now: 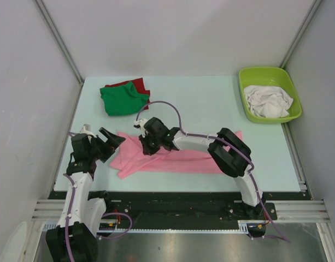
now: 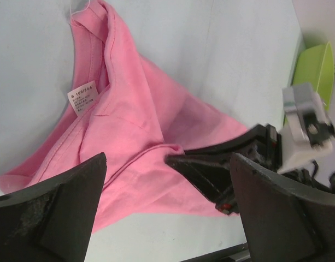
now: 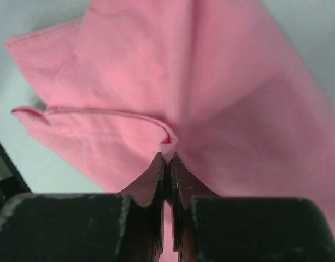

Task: Fold and stack the t-shirts

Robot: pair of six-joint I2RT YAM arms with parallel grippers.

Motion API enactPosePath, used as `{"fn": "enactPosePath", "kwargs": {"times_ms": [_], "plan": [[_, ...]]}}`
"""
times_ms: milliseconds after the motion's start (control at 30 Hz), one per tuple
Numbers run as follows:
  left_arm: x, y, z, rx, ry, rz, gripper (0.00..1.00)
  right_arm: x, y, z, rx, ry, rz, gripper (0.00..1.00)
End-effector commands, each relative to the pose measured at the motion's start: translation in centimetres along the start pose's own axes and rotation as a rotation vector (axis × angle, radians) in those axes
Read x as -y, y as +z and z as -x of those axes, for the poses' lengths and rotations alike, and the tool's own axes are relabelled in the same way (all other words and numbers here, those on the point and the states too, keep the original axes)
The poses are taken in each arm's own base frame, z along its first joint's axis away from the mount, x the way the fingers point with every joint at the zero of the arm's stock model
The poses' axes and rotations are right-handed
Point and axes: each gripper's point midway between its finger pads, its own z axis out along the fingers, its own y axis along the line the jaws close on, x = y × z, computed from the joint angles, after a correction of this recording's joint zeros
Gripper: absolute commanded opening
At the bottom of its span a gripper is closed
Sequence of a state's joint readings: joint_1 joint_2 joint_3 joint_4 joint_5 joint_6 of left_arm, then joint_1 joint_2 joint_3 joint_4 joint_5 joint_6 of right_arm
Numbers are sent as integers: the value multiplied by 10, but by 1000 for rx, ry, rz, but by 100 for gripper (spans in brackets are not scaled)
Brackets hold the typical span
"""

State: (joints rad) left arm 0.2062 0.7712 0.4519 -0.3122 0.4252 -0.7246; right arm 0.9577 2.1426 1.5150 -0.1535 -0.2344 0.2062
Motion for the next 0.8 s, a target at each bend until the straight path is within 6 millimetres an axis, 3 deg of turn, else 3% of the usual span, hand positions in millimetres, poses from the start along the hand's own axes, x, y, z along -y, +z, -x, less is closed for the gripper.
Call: {"fn": "enactPosePath", "kwargs": {"times_ms": [0, 233, 333, 433, 500, 567, 600, 667, 700, 767], "plan": [[3, -2, 2, 12, 26, -34, 99, -36, -46, 30, 101, -135, -56, 2], [3, -1, 0, 6, 23, -35, 98, -55, -78, 15, 124, -198, -138, 4], [5, -2, 1, 8, 26, -43, 98, -66, -81, -12, 65, -201, -118, 6], [7, -4, 1, 8, 35, -49, 99, -70, -81, -57, -30, -215, -129, 9], [6, -5, 0, 7, 40, -48, 98, -64, -81, -90, -99, -216, -160, 21], [6, -5, -1, 9, 44, -49, 98, -63, -82, -106, -124, -203, -180, 26], [5, -5, -3, 4, 41, -51, 98, -60, -86, -111, -122, -198, -191, 37], [5, -4, -4, 1, 34, -55, 98, -56, -91, -100, -57, -180, -235, 47], [4, -3, -6, -6, 30, -59, 98, -56, -100, -88, -8, -168, -254, 60], [4, -3, -7, -7, 28, -64, 98, -43, -113, -56, 111, -147, -334, 73]]}}
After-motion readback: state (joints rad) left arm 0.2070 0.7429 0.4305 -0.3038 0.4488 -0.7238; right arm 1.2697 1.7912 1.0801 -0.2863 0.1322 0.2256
